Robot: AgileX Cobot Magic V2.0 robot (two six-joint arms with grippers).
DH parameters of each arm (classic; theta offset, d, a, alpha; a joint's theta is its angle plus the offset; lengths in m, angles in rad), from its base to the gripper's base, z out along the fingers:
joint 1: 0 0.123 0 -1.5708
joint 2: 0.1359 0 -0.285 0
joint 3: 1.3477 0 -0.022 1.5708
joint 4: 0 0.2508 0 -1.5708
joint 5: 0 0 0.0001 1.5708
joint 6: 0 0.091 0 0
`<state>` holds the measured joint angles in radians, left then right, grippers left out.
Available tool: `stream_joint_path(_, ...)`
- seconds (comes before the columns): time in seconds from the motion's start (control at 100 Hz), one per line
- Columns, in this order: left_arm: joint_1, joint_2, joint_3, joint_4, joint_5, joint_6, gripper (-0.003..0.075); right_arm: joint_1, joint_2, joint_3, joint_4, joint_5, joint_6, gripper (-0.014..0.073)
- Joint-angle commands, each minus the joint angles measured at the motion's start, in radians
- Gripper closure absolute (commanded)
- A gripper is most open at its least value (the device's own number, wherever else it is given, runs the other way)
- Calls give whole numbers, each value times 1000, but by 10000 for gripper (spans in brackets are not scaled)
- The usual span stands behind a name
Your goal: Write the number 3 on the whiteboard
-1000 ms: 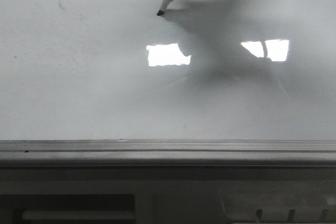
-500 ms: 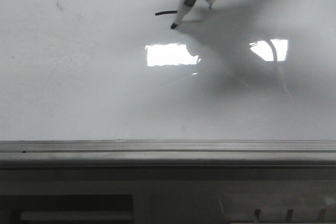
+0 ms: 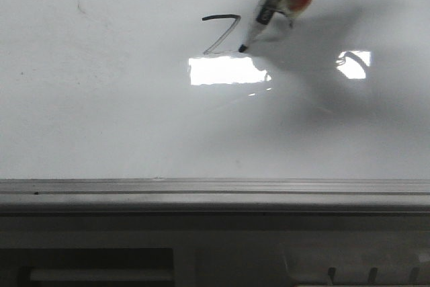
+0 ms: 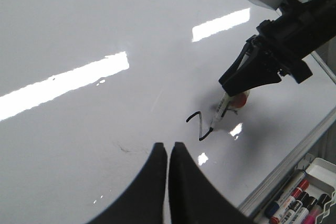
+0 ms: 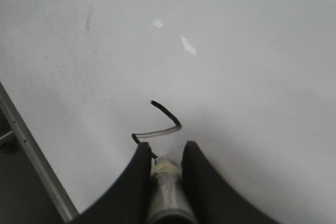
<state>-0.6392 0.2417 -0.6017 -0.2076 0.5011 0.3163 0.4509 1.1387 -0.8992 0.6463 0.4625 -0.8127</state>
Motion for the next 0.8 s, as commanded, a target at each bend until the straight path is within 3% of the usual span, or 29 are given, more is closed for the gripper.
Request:
stream_joint_path(0.0,2,13,-24,-18,-72,-13,741,-44,-32,6,-62,-85,-29,642)
stream_joint_path(0.16,2,13,-24,-18,-74,-13,741,-9,-41,60,11,-83,-29,642)
stream_joint_path(0.42,2,13,-24,-18,-78,-13,741,191,92,87,49,-259,-29,642)
stream_joint_path(0.62,2,15,-24,-20,-68,-13,736,204,61,74,69,-233,-29,642)
stream_joint_path(0.69,2,28,-26,-80,-44,-13,673,204,7,35,69,-143,-29,642)
stream_joint_path(0.79,0,74,-30,-187,-7,-13,455,204,-74,-50,67,3,-30,642)
